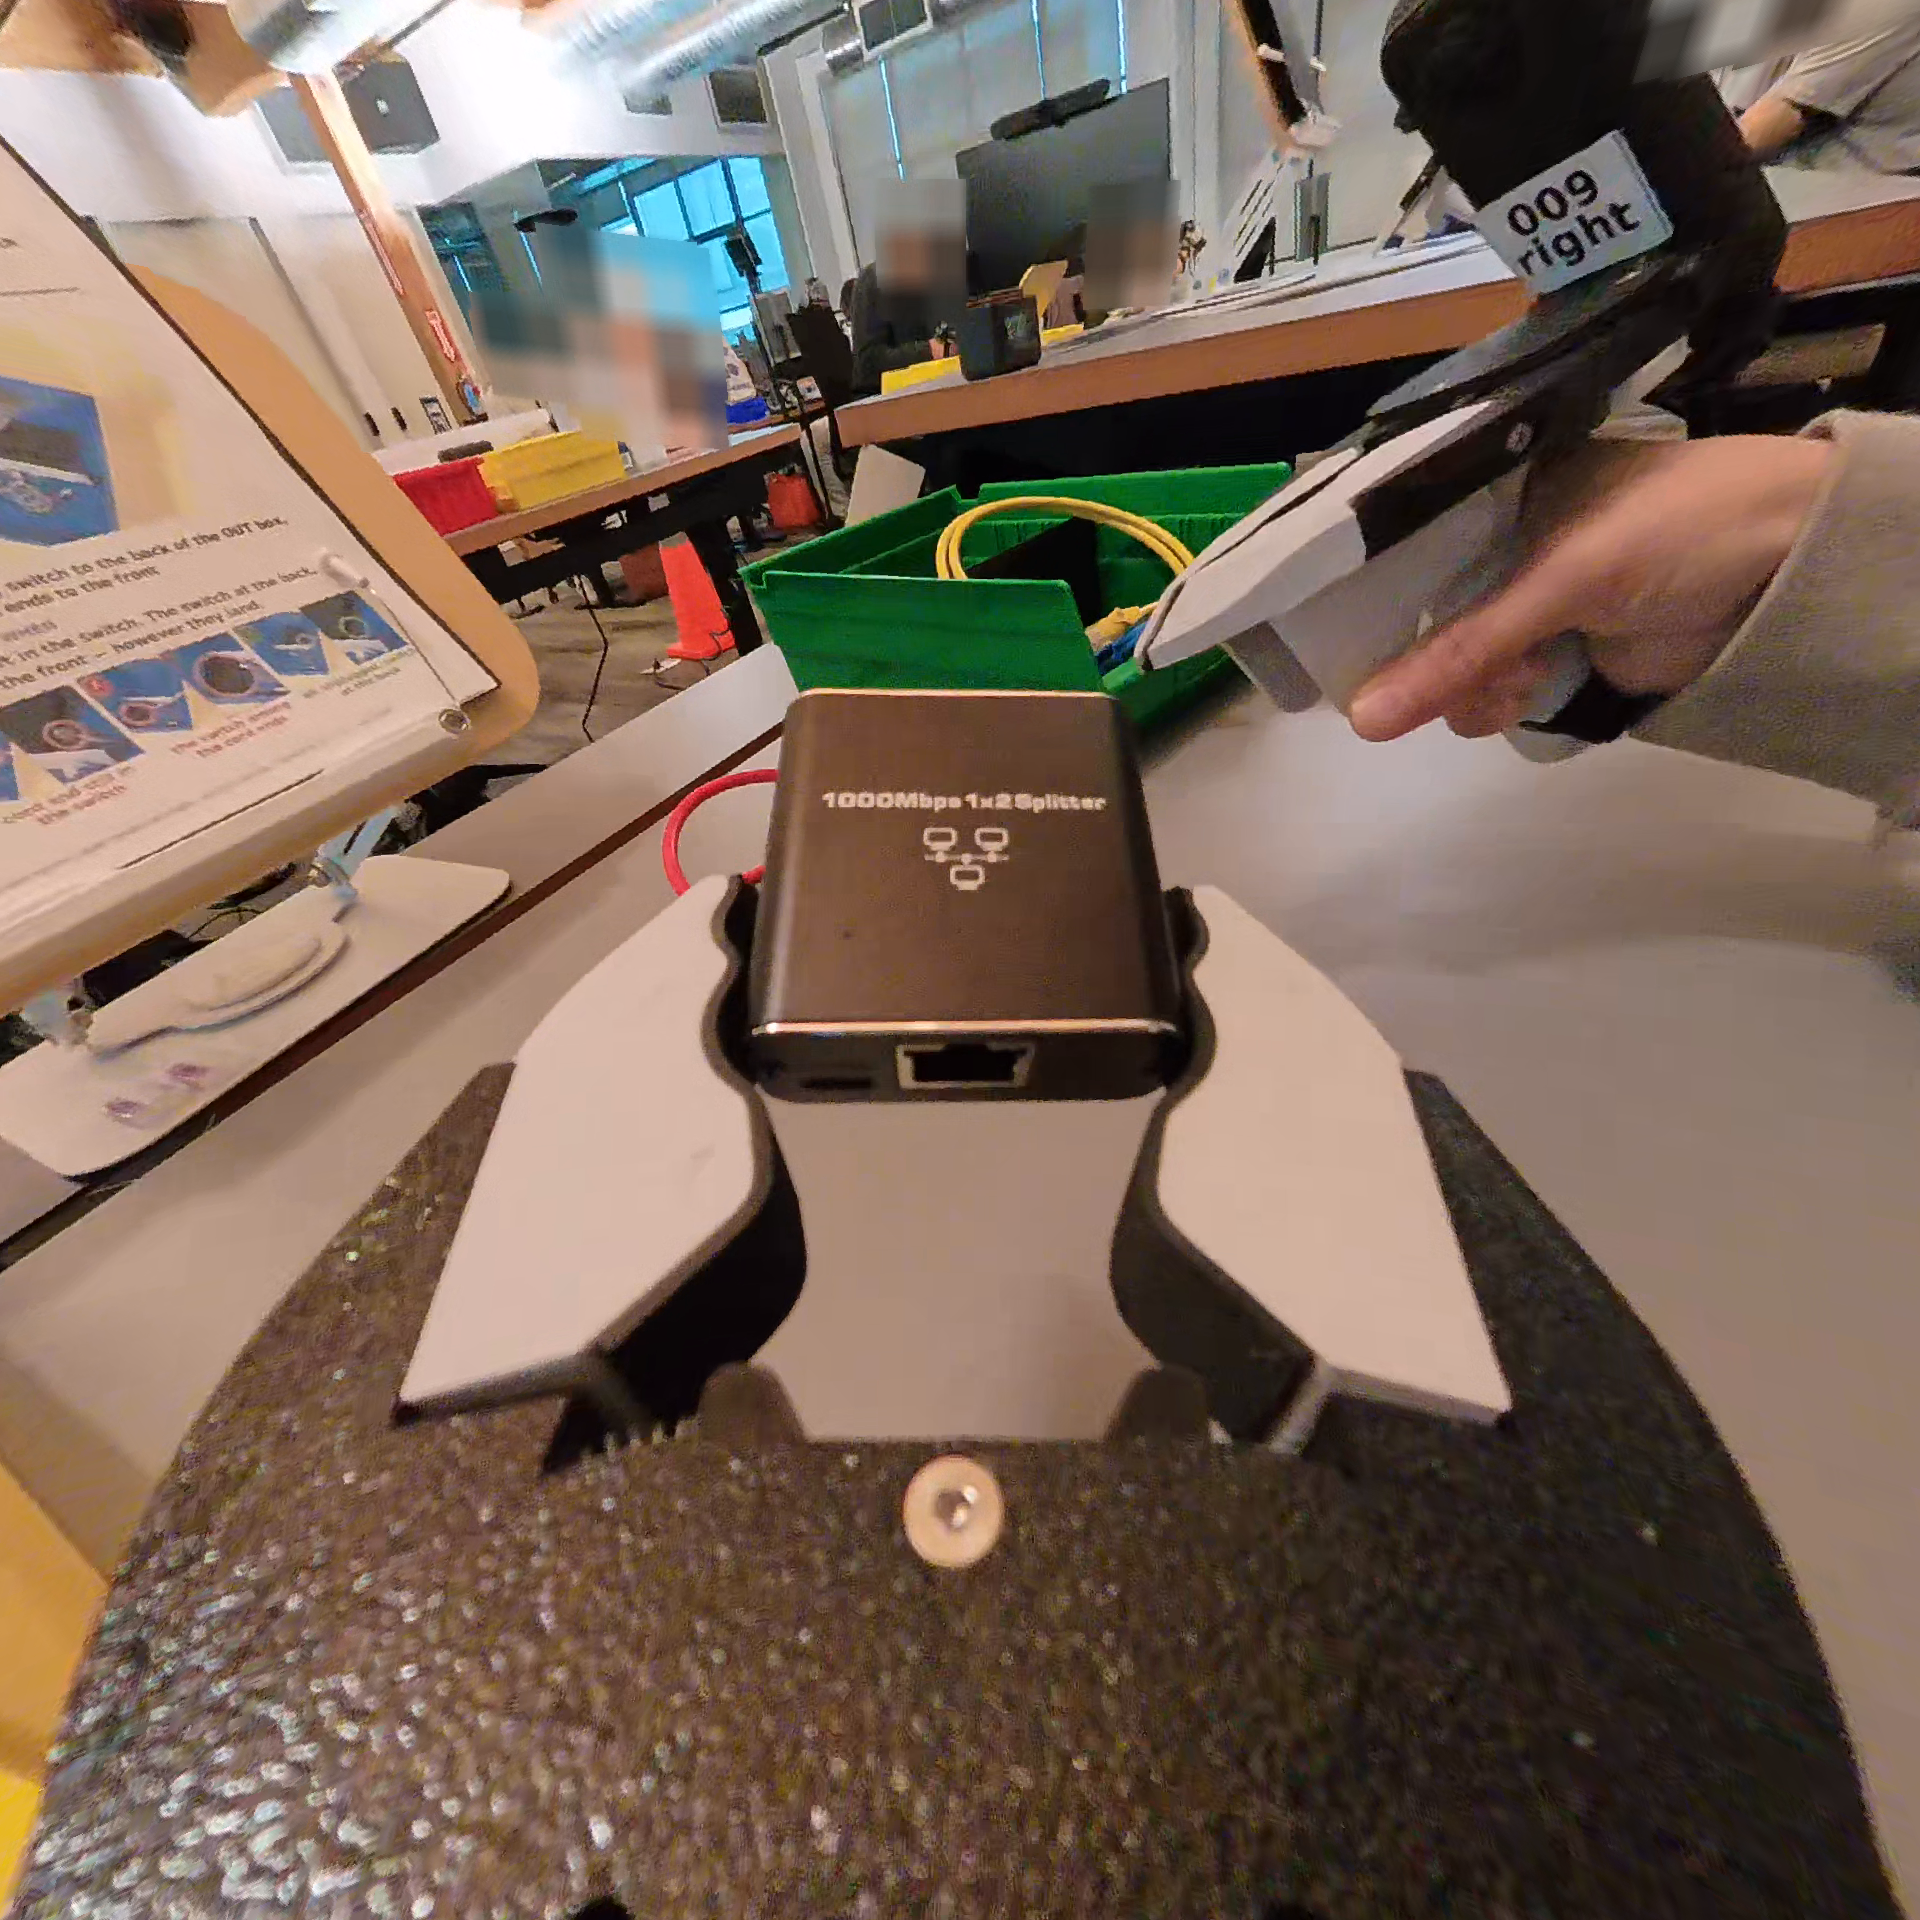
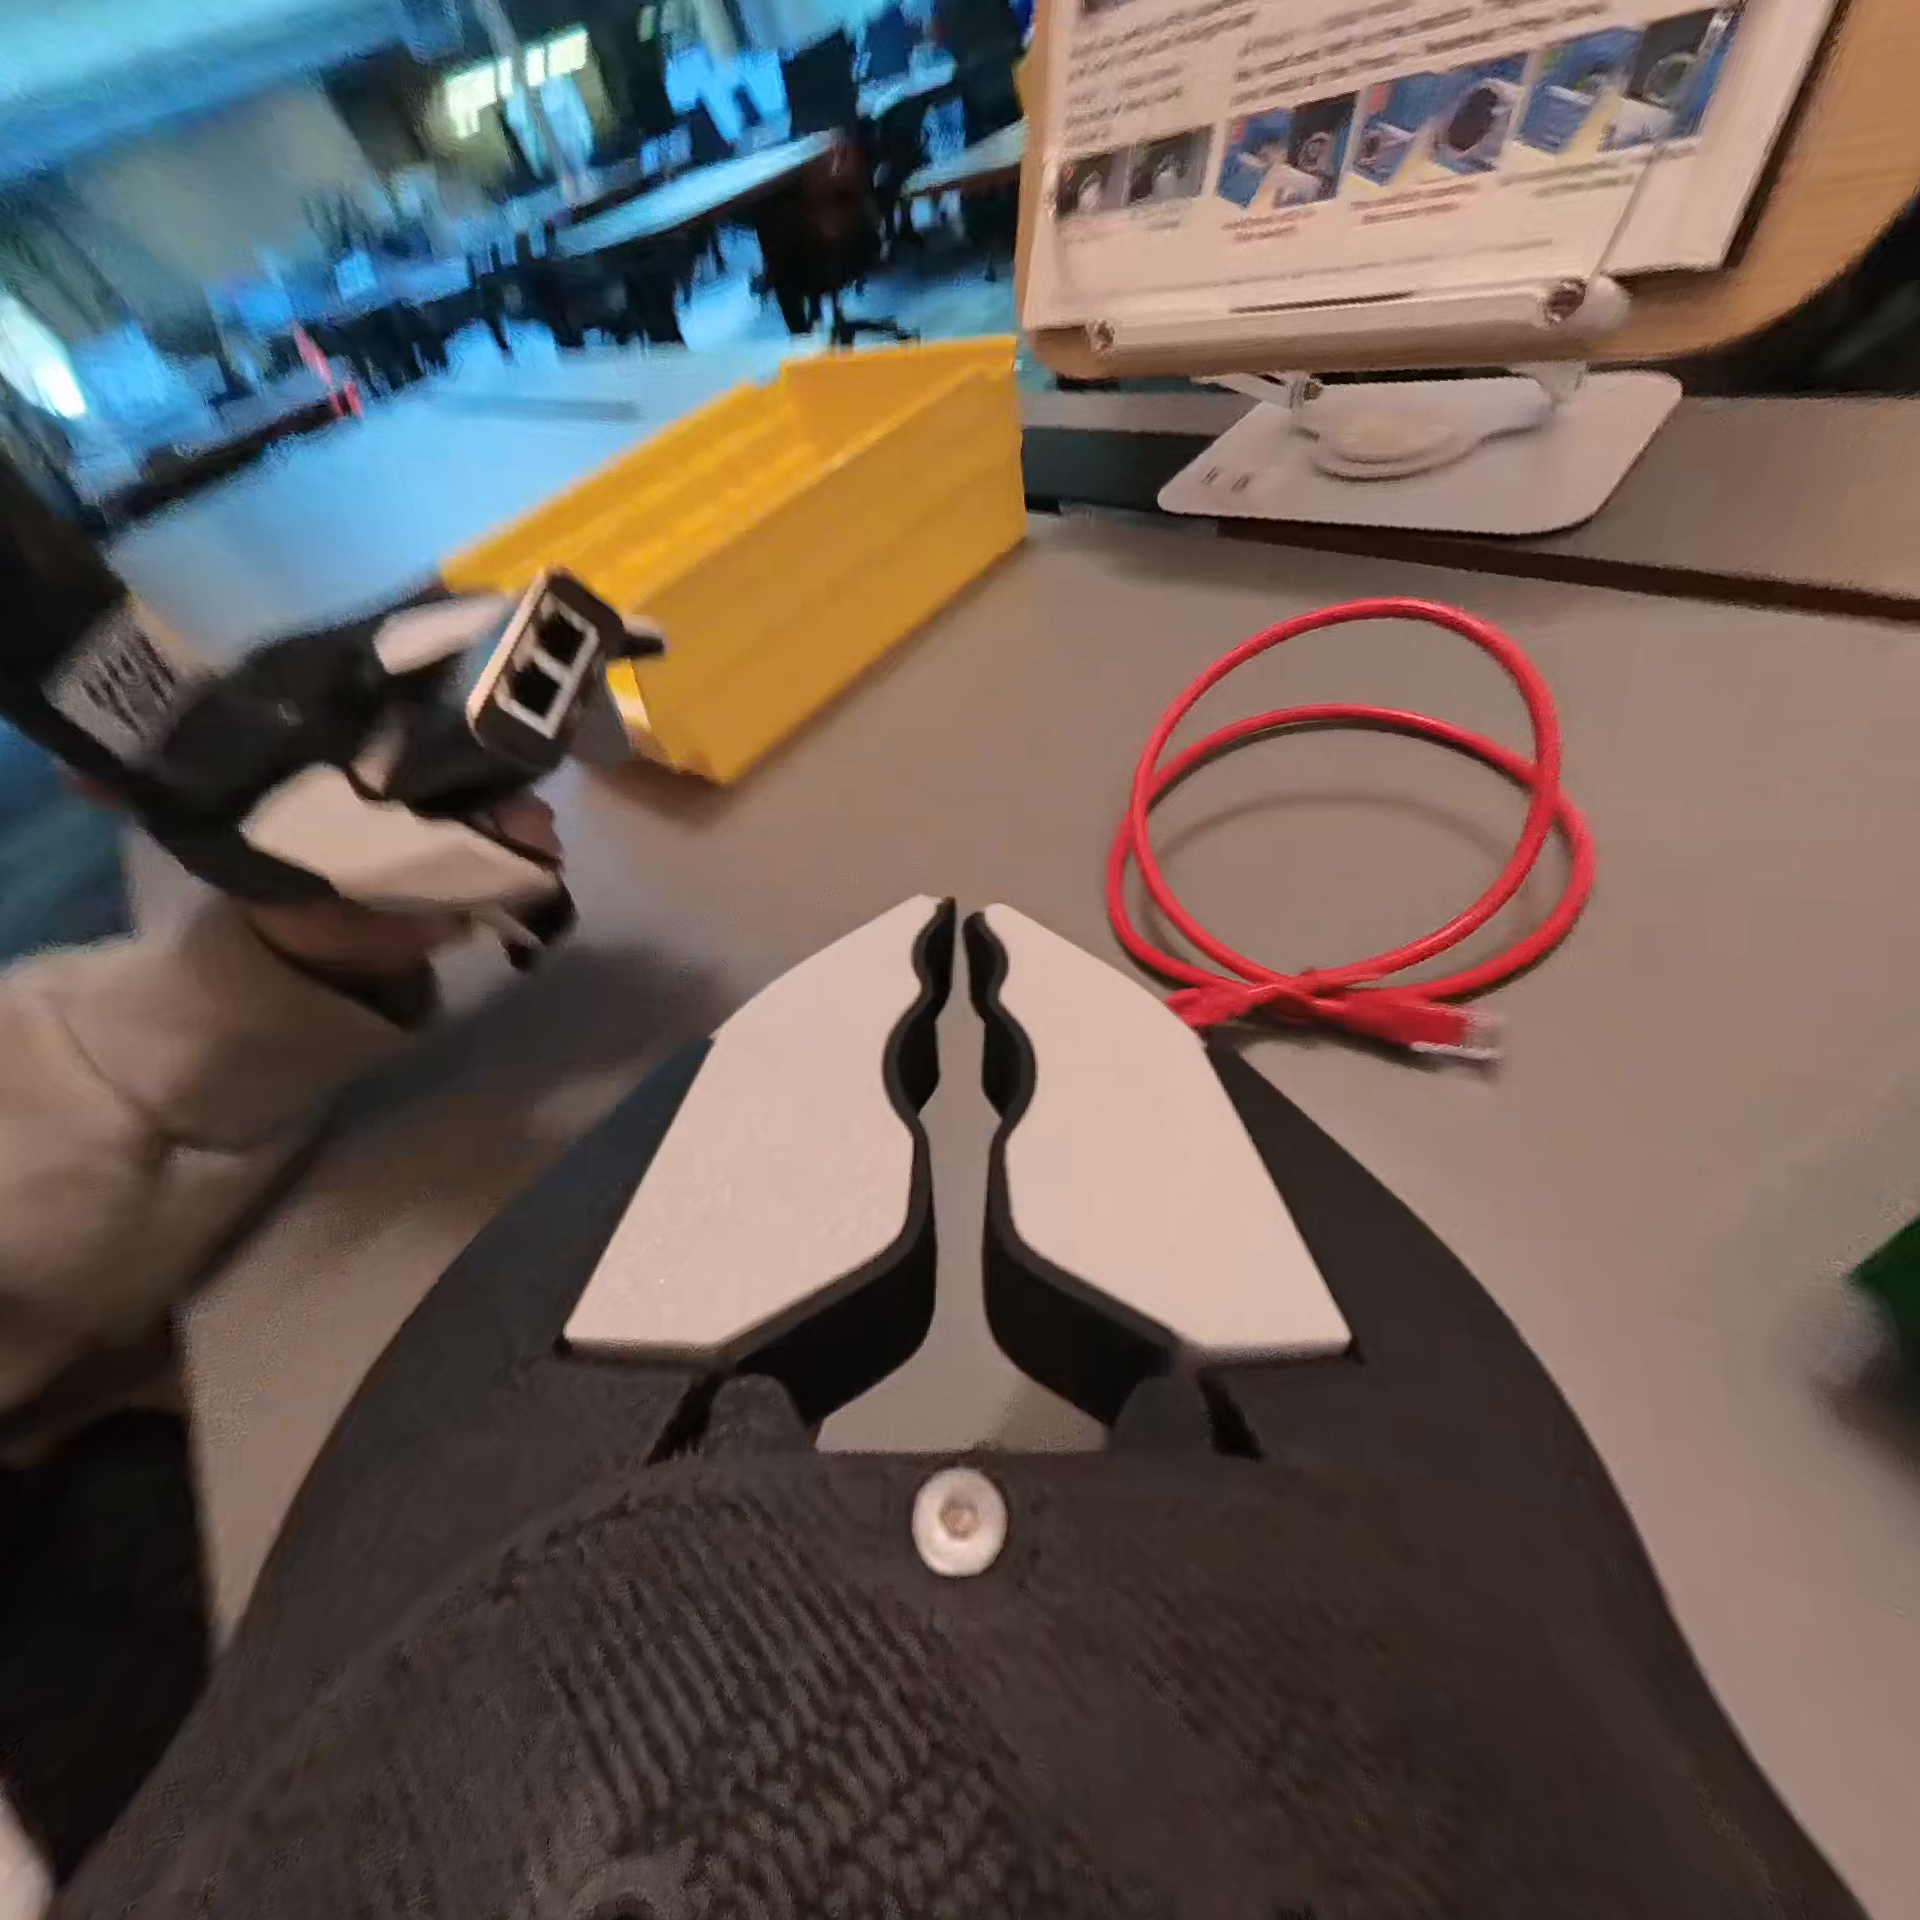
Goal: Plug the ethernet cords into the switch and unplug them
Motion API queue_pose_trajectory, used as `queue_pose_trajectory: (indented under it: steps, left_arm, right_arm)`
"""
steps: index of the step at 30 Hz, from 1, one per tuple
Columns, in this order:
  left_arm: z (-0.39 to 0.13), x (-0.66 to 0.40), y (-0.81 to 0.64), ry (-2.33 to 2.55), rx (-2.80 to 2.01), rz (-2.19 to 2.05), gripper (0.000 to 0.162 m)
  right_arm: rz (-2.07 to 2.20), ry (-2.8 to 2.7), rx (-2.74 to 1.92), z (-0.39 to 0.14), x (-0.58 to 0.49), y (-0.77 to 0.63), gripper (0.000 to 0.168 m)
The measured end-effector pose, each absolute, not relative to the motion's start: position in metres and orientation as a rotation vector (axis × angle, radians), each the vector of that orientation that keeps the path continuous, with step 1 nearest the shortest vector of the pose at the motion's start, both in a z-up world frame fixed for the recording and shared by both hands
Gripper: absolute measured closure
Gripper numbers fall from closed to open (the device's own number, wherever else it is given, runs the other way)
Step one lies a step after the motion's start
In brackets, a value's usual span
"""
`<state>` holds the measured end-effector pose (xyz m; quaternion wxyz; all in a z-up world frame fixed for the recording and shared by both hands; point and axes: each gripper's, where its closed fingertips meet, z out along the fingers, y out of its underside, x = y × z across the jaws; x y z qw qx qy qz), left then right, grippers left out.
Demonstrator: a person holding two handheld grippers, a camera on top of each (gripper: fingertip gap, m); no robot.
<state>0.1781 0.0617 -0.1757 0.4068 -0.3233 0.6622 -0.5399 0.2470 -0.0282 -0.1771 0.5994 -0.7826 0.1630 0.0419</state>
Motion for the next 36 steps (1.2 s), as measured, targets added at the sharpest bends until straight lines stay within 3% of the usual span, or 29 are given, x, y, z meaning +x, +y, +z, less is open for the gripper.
queue_pose_trajectory:
  steps: [4,7,12,19,21,22,25,32,36]
  left_arm:
    - [-0.18,0.177,0.063,1.7,-0.806,-1.346,0.088]
    - [-0.177,0.176,0.06,1.702,-0.806,-1.397,0.088]
    - [-0.179,0.175,0.065,1.717,-0.807,-1.384,0.088]
    - [-0.181,0.174,0.073,1.71,-0.826,-1.421,0.088]
    - [-0.182,0.174,0.074,1.708,-0.831,-1.431,0.088]
    - [-0.183,0.174,0.075,1.704,-0.836,-1.433,0.088]
    - [-0.183,0.174,0.076,1.696,-0.845,-1.446,0.088]
    - [-0.183,0.175,0.083,1.676,-0.865,-1.46,0.088]
    - [-0.184,0.176,0.082,1.674,-0.874,-1.479,0.088]
  right_arm:
    - [-0.105,-0.104,-2.148,-0.207,0.255,-0.021,0.132]
    - [-0.302,-0.41,-2.427,-0.235,0.286,-0.017,0.118]
    - [-0.239,-0.833,-2.668,-0.263,0.308,-0.004,0.121]
    - [-0.101,-0.984,-2.855,-0.299,0.323,0.001,0.129]
    - [-0.039,-0.981,-2.873,-0.3,0.32,0.003,0.15]
    - [-0.03,-0.982,-2.885,-0.3,0.319,0.002,0.151]
    - [-0.036,-0.938,-2.875,-0.279,0.319,-0.001,0.152]
    - [-0.58,-0.537,-2.684,-0.128,0.383,-0.062,0.152]
    - [-0.66,-0.357,-2.598,-0.099,0.409,-0.118,0.153]
